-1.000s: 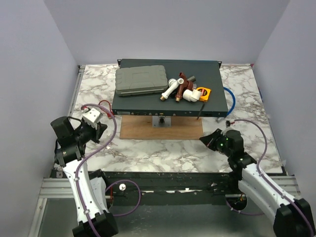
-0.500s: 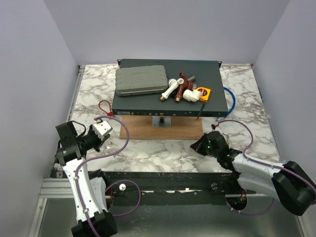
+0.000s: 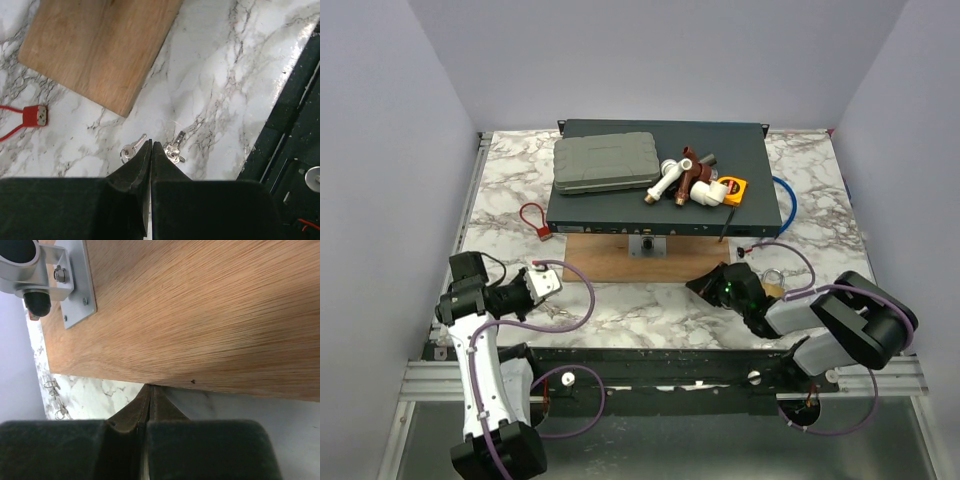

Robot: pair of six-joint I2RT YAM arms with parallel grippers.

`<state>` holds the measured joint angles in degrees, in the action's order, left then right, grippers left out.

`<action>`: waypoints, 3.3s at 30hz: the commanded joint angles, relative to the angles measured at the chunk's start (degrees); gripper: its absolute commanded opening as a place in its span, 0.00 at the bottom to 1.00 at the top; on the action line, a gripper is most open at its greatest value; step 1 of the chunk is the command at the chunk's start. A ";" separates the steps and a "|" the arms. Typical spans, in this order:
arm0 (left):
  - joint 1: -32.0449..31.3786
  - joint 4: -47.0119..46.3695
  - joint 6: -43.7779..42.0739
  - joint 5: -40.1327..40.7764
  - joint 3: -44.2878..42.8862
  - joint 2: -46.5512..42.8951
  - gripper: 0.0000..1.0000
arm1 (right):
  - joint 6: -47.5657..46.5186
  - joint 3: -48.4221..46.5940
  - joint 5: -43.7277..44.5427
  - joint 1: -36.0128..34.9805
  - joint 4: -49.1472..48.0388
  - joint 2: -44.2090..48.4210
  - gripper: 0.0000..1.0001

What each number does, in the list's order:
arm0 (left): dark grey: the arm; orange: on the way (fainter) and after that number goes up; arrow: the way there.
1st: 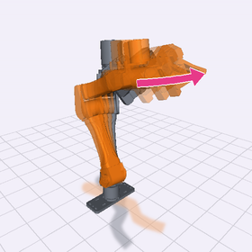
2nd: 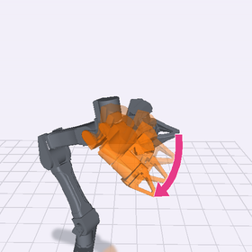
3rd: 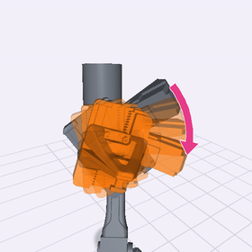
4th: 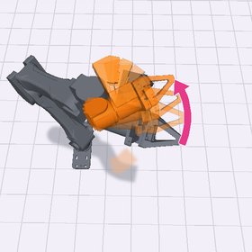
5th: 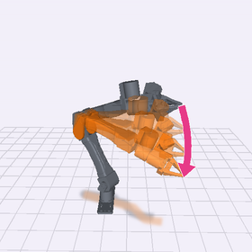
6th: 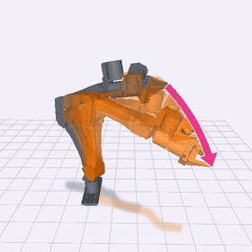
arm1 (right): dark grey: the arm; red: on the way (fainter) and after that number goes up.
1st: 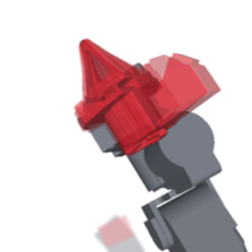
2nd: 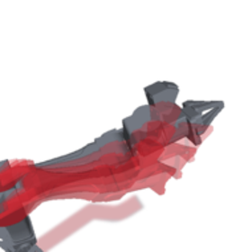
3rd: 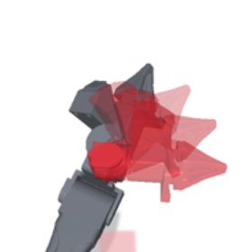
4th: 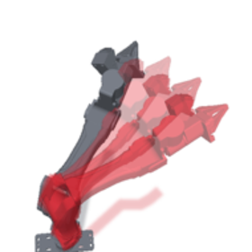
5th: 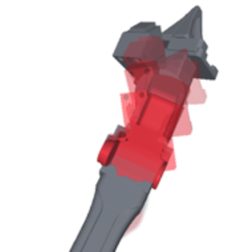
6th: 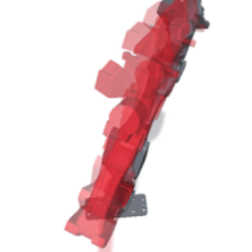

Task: Unlock with the key
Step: Move the distractor to the center of the board.

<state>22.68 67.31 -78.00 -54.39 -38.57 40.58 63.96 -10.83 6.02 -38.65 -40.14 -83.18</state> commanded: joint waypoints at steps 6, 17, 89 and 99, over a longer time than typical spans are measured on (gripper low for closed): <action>-12.64 -0.68 -4.25 6.23 0.76 2.49 0.00 | 2.15 -5.12 15.61 -2.88 2.39 -9.41 0.01; -30.09 -21.64 5.35 19.65 9.39 -2.24 0.09 | 4.88 -9.60 20.14 -3.40 5.21 -12.94 0.01; -61.33 -55.89 20.43 74.97 -5.45 51.72 0.00 | 5.76 -10.96 27.35 -0.42 21.67 -0.83 0.01; -57.62 -55.65 19.59 74.53 -13.19 56.57 0.00 | 1.67 -17.54 24.16 3.15 25.39 -3.16 0.01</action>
<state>-36.97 24.64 -56.16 21.76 -46.70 94.30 68.55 -24.69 19.09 -40.77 -14.83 -82.54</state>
